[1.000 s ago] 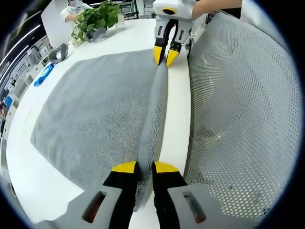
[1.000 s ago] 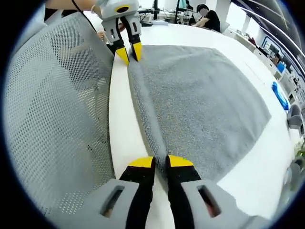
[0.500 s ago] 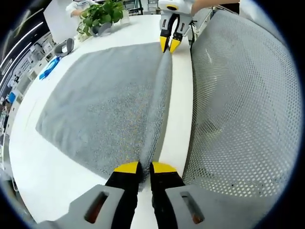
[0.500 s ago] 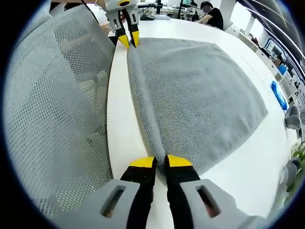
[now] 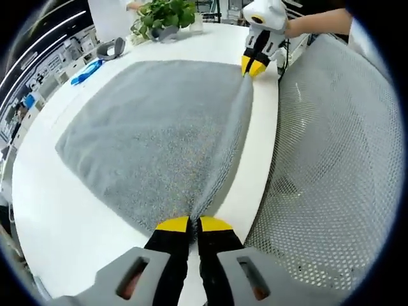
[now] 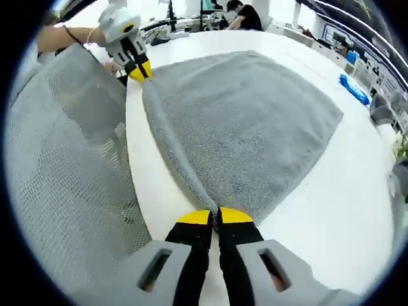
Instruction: Fold the towel on the table until its edges align and the towel forms a compact rectangular stack.
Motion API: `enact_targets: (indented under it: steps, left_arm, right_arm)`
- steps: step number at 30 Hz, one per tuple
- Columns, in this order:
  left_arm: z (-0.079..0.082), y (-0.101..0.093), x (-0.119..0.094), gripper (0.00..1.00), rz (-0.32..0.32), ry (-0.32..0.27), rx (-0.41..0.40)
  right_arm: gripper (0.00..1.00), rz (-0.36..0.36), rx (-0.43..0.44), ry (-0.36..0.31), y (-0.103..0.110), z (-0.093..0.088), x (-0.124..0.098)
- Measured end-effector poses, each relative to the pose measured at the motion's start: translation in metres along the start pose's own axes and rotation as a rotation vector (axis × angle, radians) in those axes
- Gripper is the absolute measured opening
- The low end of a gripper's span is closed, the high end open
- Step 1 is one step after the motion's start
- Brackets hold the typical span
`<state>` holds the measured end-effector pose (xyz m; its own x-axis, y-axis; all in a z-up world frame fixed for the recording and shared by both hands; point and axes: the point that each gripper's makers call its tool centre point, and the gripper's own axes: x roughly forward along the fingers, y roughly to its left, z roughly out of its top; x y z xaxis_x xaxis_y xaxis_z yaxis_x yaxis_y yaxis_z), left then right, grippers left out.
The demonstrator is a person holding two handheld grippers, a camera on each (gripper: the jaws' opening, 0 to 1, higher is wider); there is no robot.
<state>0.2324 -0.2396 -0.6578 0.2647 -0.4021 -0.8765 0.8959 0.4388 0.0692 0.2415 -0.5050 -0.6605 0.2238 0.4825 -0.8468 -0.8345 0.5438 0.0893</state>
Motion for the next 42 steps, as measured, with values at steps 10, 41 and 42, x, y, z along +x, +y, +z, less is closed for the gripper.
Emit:
enact_targets:
  steps: [10, 41, 42]
  left_arm:
    - [0.003, 0.003, -0.005, 0.03, 0.063, 0.044, -0.030]
    - [0.045, 0.023, -0.067, 0.03, 0.194, -0.006, -0.117]
    - [0.046, 0.023, -0.070, 0.03, 0.197, -0.010, -0.117]
  right_arm:
    - [0.00, -0.051, -0.107, 0.090, 0.005, 0.001, 0.000]
    - [0.00, -0.164, 0.019, -0.023, -0.006, 0.046, -0.063]
    - [0.00, -0.167, 0.017, -0.025, -0.006, 0.047, -0.066]
